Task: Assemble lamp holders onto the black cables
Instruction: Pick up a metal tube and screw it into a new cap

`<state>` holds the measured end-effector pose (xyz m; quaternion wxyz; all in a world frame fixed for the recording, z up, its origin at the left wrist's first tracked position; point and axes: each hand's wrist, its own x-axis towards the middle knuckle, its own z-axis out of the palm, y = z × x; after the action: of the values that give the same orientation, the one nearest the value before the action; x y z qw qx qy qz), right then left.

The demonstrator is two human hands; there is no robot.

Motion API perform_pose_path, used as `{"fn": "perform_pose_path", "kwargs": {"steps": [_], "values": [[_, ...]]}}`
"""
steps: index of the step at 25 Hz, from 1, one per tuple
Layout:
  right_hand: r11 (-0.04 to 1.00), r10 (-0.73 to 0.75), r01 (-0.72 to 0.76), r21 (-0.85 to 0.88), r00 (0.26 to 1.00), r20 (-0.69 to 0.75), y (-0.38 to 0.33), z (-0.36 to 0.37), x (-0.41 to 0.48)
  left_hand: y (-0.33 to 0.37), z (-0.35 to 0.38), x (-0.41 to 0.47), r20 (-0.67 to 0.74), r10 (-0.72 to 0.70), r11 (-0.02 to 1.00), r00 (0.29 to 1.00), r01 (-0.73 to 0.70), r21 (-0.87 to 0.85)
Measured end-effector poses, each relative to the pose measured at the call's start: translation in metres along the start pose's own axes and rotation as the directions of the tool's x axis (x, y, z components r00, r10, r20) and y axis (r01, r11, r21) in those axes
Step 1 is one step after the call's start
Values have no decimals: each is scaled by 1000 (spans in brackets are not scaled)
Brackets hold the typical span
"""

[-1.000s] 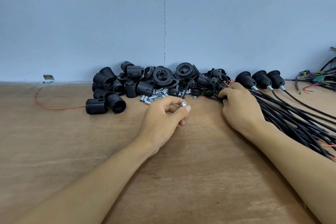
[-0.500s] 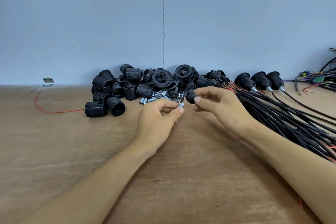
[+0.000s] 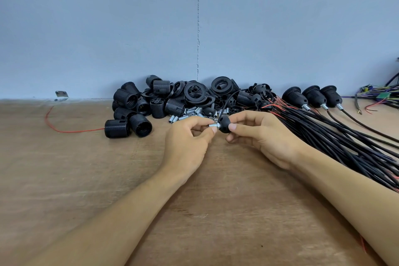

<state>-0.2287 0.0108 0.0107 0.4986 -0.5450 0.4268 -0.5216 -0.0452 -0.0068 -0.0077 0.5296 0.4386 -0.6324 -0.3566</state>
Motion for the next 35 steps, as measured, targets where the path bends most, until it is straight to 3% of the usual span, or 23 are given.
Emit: {"fn": "perform_pose_path", "kwargs": {"steps": [10, 18, 23, 28, 31, 35], "values": [[993, 79, -82, 84, 996, 38, -2, 0, 1, -1, -2, 0, 53, -55, 991, 997, 61, -120], [993, 90, -84, -78, 992, 84, -5, -3, -1, -2, -2, 1, 75, -82, 981, 994, 94, -170], [990, 118, -110, -87, 989, 87, -10, -2, -2, 1, -4, -1, 108, -22, 992, 994, 35, -120], [967, 123, -119, -227, 992, 2, -10, 3, -3, 7, -3, -5, 134, 80, 996, 988, -75, -39], [971, 180, -179, -157, 984, -8, -12, 4, -2, 6, -3, -4, 96, 89, 995, 991, -84, -56], [962, 246, -233, -142, 965, 86, -13, 1, -1, 5, -5, -1, 26, 55, 995, 998, -53, -85]]}}
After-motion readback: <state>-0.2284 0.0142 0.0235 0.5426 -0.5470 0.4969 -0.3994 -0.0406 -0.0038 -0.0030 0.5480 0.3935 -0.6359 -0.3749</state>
